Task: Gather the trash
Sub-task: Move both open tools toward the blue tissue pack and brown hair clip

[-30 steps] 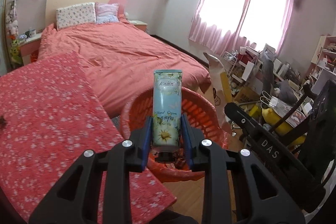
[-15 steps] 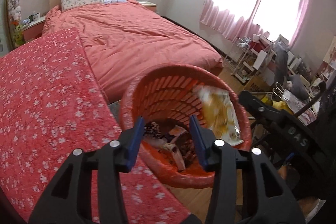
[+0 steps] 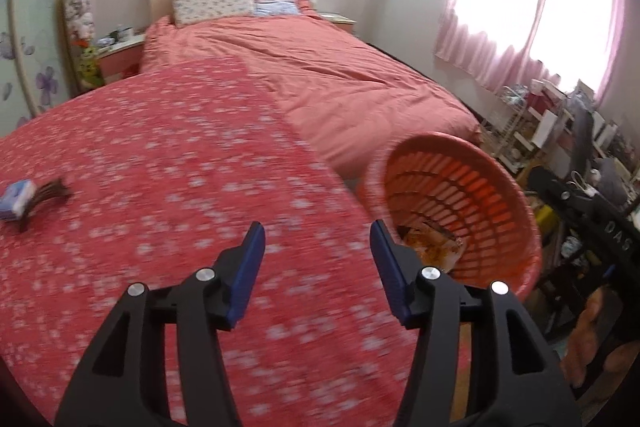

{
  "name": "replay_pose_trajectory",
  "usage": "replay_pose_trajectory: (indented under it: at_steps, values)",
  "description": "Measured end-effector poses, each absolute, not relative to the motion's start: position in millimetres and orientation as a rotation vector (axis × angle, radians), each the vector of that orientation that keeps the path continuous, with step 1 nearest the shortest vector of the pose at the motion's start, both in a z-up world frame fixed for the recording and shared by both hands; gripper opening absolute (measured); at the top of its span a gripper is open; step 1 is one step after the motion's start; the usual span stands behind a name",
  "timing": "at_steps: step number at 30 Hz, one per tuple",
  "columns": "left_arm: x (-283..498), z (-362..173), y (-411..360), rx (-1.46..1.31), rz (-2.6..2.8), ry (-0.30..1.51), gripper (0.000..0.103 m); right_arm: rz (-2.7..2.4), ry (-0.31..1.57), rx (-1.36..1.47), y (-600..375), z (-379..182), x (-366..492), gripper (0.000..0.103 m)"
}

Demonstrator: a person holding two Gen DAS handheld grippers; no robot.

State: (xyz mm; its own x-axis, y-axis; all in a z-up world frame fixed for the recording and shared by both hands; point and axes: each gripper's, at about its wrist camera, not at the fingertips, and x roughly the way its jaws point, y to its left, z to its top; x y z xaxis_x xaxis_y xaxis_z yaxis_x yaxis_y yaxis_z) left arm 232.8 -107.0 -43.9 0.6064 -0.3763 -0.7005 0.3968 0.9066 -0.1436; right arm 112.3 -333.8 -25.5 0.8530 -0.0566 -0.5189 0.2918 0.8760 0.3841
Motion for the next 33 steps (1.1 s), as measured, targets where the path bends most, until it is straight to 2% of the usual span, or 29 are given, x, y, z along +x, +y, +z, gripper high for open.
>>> replay_pose_trajectory:
  at_steps: [5,24,29,33]
  values:
    - [238,-41,-56,0.01,-0.356,0.792,0.058,-0.133,0.548,0.424,-303,-21,125,0.04]
    - [256,-52,152,-0.108,0.039,0.812,0.061,0.137,0.678,0.226,-147,-31,190,0.04]
    - [277,-53,185,-0.137,0.097,0.804,0.075,0.172,0.703,0.217,-120,-36,199,0.04]
    - [307,-56,199,-0.177,0.111,0.804,0.081,0.171,0.722,0.21,-110,-42,202,0.04]
